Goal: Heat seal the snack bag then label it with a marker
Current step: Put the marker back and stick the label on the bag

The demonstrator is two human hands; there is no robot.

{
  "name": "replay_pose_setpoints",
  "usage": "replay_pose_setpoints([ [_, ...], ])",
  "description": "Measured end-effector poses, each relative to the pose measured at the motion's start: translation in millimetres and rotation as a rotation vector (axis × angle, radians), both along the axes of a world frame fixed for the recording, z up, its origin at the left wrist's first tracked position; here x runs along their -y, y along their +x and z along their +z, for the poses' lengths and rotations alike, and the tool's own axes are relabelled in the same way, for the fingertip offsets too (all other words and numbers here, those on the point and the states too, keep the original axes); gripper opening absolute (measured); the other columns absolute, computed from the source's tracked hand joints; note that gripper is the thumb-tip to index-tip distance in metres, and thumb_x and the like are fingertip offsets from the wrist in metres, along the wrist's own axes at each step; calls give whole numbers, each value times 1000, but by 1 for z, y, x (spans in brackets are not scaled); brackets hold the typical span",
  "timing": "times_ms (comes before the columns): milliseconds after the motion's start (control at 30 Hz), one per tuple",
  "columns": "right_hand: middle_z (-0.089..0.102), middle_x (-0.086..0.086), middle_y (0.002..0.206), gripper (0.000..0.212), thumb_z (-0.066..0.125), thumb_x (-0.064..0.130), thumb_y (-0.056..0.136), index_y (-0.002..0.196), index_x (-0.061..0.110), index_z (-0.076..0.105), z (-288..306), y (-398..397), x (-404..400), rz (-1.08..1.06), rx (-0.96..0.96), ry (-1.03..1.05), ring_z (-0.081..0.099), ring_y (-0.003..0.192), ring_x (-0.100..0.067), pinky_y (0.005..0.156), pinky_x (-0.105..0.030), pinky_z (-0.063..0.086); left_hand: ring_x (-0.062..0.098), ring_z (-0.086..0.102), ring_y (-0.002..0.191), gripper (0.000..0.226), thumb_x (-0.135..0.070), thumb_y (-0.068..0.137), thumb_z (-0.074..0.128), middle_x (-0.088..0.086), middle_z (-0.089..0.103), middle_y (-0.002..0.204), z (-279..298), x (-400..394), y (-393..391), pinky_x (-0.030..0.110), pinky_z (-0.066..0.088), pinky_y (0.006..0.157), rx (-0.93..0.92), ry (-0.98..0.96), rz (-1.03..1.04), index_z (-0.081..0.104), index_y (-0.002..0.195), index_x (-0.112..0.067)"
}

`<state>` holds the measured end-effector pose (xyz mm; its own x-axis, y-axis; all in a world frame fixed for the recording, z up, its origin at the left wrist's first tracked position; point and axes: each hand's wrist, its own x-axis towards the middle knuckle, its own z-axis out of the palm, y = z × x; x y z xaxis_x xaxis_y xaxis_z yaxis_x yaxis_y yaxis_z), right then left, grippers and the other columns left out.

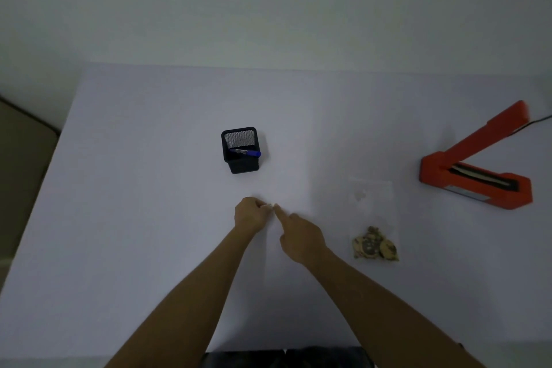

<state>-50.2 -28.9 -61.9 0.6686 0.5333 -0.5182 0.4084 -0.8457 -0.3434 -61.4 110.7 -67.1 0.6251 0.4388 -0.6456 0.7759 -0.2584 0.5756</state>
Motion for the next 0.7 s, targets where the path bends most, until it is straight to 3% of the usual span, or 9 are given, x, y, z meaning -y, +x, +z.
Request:
replay_pose_setpoints([
  [100,56,-8,115,71,48,19,94,153,31,9,-1,1,0,7,-10,-12,60,96,-24,75,-32,49,16,54,65,27,-27,91,59,1,58,66,-1,3,1,22,41,54,-10,56,-37,64,72,-10],
  [200,54,-8,122,69,47,20,95,153,32,12,3,3,-3,-31,-72,-2,58,105,-25,82,-34,48,19,55,65,28,-23,91,59,3,59,65,-2,3,-1,22,40,51,6,93,-20,63,67,-8],
  [267,52,-8,132,61,48,19,95,151,26,24,8,2,-6,-143,-67,86,54,116,-25,91,-36,47,17,54,63,23,-17,89,58,4,59,65,2,3,-3,21,39,50,45,119,-4,64,70,-6],
  [333,55,-7,131,49,49,17,94,142,20,42,14,0,-12,-295,-1,242,55,115,-22,93,-33,49,16,56,67,16,-15,88,60,3,63,71,9,2,-4,20,40,53,129,163,-3,68,77,-7],
  [467,63,-5,122,32,51,13,97,127,14,60,36,-2,-34,-515,-98,528,60,103,-14,85,-18,46,12,57,66,12,-8,88,58,-2,62,71,31,1,-9,19,42,56,315,229,-33,67,81,-6],
  [700,72,-1,105,23,58,21,95,114,14,69,68,4,-48,-610,-120,715,62,87,-4,68,1,43,11,60,66,15,-7,89,55,4,69,77,67,-10,-18,16,45,60,479,301,-106,70,85,-9],
])
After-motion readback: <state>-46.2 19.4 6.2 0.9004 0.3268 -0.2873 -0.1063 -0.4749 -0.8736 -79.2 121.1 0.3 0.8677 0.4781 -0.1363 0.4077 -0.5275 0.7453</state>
